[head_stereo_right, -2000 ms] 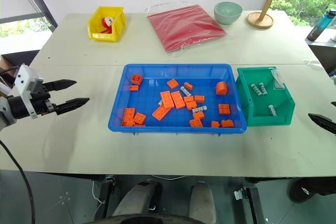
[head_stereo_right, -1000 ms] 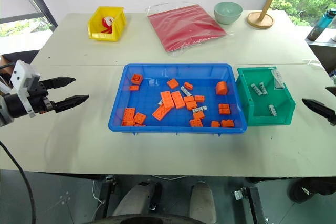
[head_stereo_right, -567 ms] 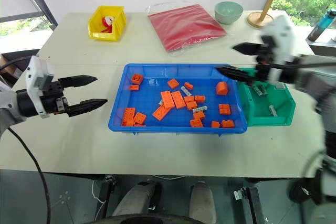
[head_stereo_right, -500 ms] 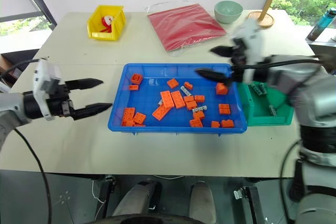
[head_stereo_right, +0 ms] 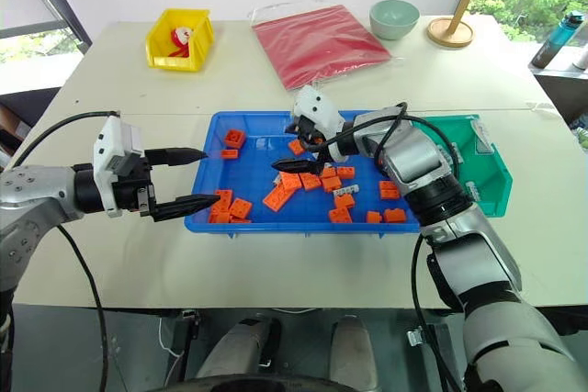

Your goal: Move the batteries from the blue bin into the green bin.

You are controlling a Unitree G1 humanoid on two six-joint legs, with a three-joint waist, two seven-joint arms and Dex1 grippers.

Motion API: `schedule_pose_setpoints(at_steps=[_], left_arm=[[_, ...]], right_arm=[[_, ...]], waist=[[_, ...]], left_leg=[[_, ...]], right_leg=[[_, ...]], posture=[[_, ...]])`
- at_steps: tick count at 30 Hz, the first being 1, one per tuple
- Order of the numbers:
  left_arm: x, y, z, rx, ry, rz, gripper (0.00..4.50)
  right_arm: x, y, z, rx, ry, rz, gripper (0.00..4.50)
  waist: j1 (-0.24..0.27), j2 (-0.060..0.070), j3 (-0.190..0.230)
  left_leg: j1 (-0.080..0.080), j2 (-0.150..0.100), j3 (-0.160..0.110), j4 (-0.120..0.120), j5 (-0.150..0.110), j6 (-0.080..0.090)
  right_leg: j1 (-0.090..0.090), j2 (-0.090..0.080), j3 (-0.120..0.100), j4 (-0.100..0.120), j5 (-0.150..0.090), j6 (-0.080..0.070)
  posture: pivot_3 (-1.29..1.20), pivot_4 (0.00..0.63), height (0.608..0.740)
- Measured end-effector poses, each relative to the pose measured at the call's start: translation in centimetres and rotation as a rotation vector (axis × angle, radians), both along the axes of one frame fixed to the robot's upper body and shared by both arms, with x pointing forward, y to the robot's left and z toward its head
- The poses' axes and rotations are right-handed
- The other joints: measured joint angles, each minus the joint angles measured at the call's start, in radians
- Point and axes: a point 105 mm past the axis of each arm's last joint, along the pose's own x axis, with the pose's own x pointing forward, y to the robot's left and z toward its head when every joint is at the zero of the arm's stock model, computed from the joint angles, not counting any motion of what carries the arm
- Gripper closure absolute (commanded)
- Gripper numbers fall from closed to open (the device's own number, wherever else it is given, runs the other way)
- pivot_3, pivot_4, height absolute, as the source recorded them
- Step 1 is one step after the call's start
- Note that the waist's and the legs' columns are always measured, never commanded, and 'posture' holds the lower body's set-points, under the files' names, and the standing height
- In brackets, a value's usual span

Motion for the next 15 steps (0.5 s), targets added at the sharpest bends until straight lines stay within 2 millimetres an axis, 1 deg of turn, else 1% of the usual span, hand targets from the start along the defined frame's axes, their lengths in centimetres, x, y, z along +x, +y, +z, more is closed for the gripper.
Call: schedule_pose_setpoints(at_steps=[3,5,10,12,15], left_arm=[[-0.2,-0.3,-0.1,0.001,-0.006,-0.002,0.0],[-0.2,-0.2,-0.3,0.002,0.001,0.007,0.0],[-0.2,0.0,-0.7,0.003,0.013,0.019,0.0],[-0.2,-0.1,-0.7,-0.001,0.012,0.019,0.0],[-0.3,-0.2,-0.7,-0.004,0.007,0.015,0.0]], right_arm=[[-1.2,0.8,-2.0,-0.022,0.053,0.006,0.07],[-1.5,0.7,-2.8,-0.034,0.082,-0.026,0.07],[-1.3,0.9,-3.5,-0.034,0.099,-0.13,0.07],[-0.7,0.7,-3.9,-0.013,0.118,-0.22,0.07],[-0.1,0.0,-3.5,0.029,0.125,-0.342,0.07]], waist=[[-0.007,0.0,0.0],[-0.009,0.0,0.0],[-0.009,0.0,0.0],[-0.008,0.0,0.0],[-0.007,0.0,0.0]], left_leg=[[0.0,0.0,0.0,0.0,0.0,0.0],[0.0,0.0,0.0,0.0,0.0,0.0],[0.0,0.0,0.0,0.0,0.0,0.0],[0.0,0.0,0.0,0.0,0.0,0.0],[0.0,0.0,0.0,0.0,0.0,0.0]], right_leg=[[0.0,0.0,0.0,0.001,0.0,0.0],[0.0,0.0,0.0,0.001,0.0,0.0],[0.0,0.0,0.0,0.001,0.0,0.0],[0.0,0.0,0.0,0.001,0.0,0.0],[0.0,0.0,0.0,0.001,0.0,0.0]], posture=[[0.0,0.15,0.717],[0.0,0.15,0.717],[0.0,0.15,0.717],[0.0,0.15,0.717],[0.0,0.15,0.717]])
